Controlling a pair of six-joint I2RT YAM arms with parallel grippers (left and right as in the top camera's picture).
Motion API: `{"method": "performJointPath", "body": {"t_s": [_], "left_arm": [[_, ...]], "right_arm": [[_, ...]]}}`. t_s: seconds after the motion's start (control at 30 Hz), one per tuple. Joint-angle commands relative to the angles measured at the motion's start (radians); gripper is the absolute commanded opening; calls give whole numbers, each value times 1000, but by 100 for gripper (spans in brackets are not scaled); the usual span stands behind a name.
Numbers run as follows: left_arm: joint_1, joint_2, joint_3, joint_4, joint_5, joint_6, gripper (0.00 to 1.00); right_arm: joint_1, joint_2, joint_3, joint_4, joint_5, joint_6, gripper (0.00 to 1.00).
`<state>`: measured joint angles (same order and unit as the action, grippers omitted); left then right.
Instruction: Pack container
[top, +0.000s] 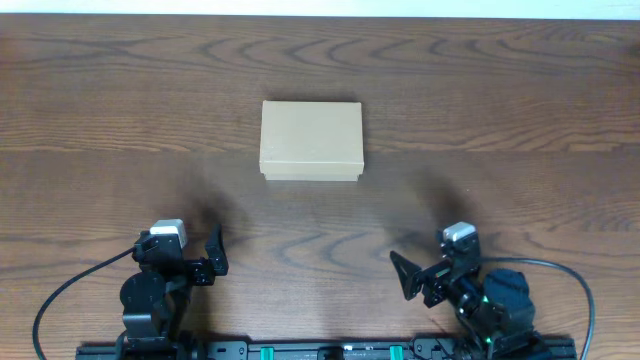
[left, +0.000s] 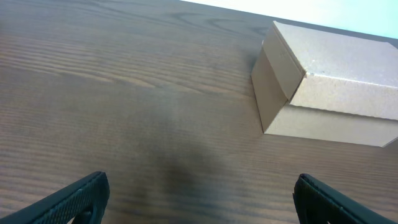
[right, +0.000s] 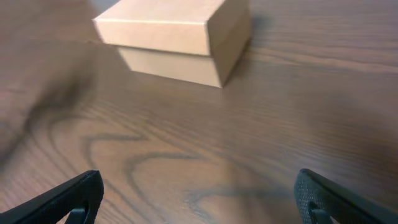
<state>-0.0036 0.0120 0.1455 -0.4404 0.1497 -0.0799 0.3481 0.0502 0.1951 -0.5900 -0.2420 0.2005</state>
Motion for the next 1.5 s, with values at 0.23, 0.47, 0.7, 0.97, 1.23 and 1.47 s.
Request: {"method": "performJointPath", "body": {"t_s": [0.23,0.47,0.7,0.97,1.23,1.47], "left_arm": [[3,-6,-19,3,0,10,95],[3,-6,-19,3,0,10,95],[3,-7,-19,3,0,10,95],[3,-6,-19,3,0,10,95],[3,-6,-19,3,0,10,95],[3,-6,-19,3,0,10,95]], "right_arm": [[46,-45,-41,8,-50,-12,99],[46,-45,-41,8,-50,-12,99],[46,-45,-41,8,-50,-12,99],[46,-45,-41,8,-50,-12,99],[46,-45,-41,8,-50,-12,99],[46,-45,-41,8,-50,-12,99]]}}
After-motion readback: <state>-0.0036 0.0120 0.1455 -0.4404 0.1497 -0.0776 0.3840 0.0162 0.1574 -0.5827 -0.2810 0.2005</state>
